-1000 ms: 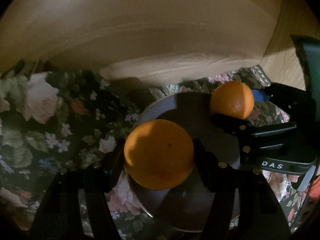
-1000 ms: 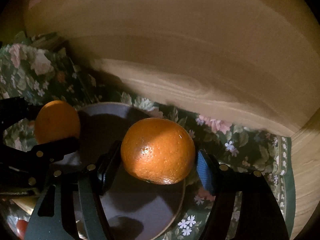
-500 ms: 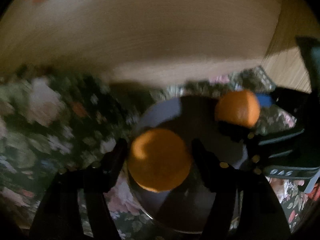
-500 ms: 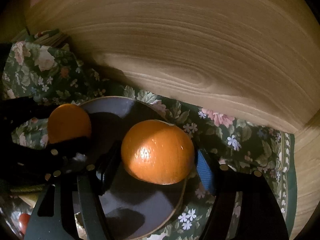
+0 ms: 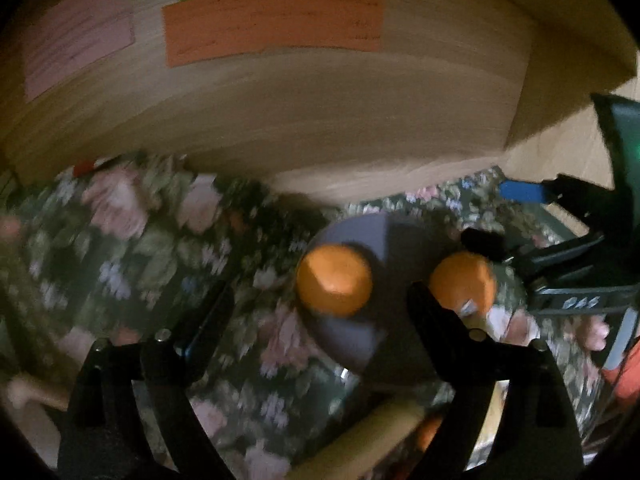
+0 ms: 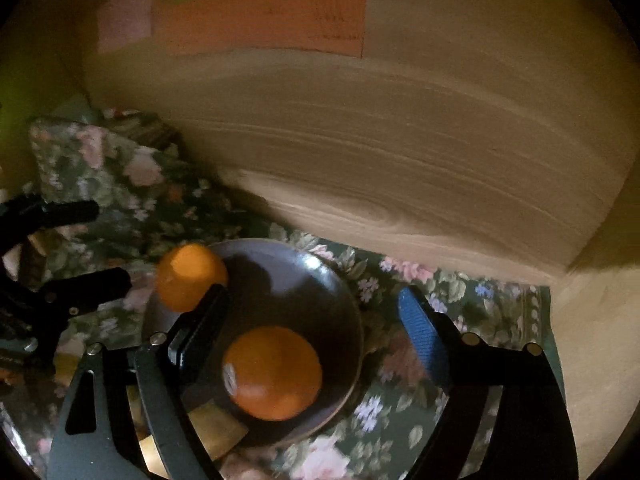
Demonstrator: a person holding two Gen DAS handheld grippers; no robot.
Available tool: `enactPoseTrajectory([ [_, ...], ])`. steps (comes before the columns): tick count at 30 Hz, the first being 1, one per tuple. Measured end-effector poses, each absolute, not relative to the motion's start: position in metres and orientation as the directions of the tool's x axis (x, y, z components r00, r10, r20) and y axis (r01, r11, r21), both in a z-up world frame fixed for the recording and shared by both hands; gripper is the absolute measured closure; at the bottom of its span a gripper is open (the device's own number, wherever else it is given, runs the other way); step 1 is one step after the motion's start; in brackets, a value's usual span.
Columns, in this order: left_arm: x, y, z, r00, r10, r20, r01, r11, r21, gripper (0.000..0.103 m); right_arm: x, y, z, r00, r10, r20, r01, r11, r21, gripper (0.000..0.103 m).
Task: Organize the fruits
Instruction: 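Carry both oranges onto the dark round plate and open both grippers, then grasp the pale yellow cylinder with the left gripper while the right grasps the white-pink item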
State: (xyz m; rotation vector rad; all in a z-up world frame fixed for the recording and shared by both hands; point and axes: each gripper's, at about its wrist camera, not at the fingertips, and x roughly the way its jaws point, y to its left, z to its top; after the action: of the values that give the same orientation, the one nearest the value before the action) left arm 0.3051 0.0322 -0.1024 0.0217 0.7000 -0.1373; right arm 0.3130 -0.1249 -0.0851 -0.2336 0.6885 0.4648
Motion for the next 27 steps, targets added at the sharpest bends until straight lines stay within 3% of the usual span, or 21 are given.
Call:
enactPoseTrajectory([
  [16, 0.231, 0.046, -0.175, 0.673, -0.154, -0.724, 0.180, 0.983, -0.042, 0.013, 0.226, -0.145, -0.139, 0.684, 0.325, -0.653, -0.423, 0.906, 0.009, 0.013],
  [22, 0.235, 0.036, -0.187, 0.663, -0.179, -0.727, 0.226, 0.973, -0.033, 0.013, 0.214, -0.173, -0.158, 0.685, 0.238, -0.689, -0.310, 0.950, 0.020, 0.013],
  [24, 0.237, 0.034, -0.188, 0.670, -0.200, -0.715, 0.243, 0.969, -0.043, 0.018, 0.215, -0.183, -0.164, 0.678, 0.209, -0.705, -0.277, 0.961, 0.018, 0.013],
  [27, 0.239, 0.036, -0.189, 0.648, -0.261, -0.715, 0.266, 0.958, -0.108, 0.032, 0.220, -0.192, -0.172, 0.653, 0.193, -0.733, -0.254, 0.967, 0.028, 0.013],
])
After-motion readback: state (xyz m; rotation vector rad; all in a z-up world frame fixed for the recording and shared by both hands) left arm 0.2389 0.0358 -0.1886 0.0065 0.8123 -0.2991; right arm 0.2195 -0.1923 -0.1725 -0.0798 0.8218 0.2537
